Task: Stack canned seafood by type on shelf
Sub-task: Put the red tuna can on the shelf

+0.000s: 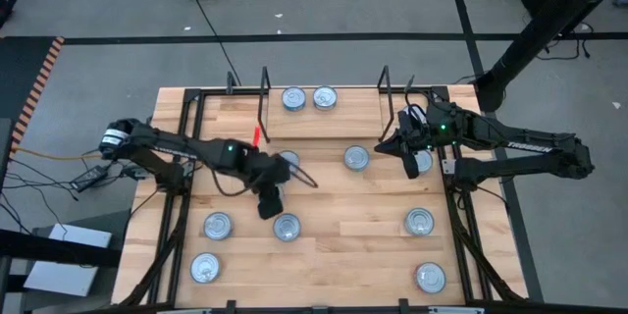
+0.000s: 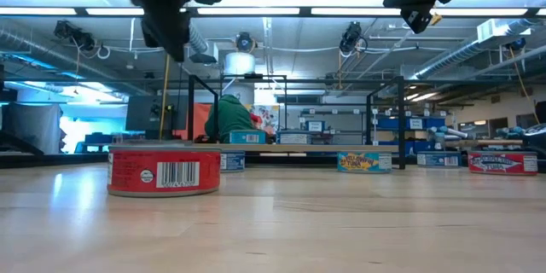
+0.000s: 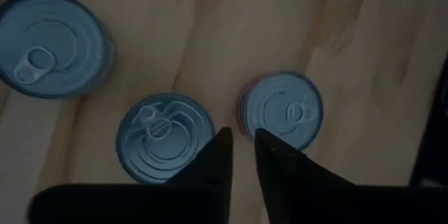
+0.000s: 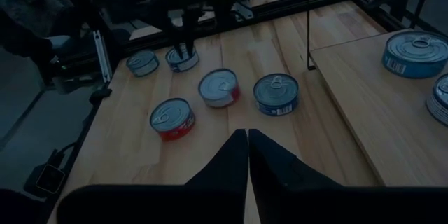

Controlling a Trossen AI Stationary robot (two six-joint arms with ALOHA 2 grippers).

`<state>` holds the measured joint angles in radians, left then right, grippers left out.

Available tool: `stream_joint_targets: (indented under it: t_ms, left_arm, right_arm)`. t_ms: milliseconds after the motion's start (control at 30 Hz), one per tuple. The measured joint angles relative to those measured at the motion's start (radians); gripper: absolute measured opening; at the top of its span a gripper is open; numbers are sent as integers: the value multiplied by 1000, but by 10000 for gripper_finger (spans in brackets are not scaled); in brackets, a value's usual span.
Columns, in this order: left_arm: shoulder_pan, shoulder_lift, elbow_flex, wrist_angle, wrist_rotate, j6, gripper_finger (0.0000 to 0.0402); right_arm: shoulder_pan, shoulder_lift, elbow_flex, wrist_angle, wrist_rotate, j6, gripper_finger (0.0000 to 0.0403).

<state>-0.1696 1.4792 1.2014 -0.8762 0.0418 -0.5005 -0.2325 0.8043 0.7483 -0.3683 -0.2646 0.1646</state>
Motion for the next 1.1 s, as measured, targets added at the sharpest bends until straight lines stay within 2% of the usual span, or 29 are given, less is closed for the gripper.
stream_joint_targets:
  t_ms: [167,300,400,667,900,1100]
  left_arm:
    - [-79,0,-90,9,-49,-1,116]
    - [-116,0,-153,60,-95,-5,132]
    - [-122,0,-190,108,-127,-1,136]
    - [-121,0,-256,181,-123,42,137]
    - [-121,1,-256,180,-131,165,137]
    - [-126,53,-256,183,-134,286,137]
  right_arm:
    - [0,0,0,0,0,-1,22]
    - [0,0,0,0,0,-3,16]
    - [0,0,0,0,0,-7,14]
    - [0,0,0,0,0,-7,19]
    - [-10,0,0,0,0,-11,13]
    - [-31,0,0,0,0,-15,16]
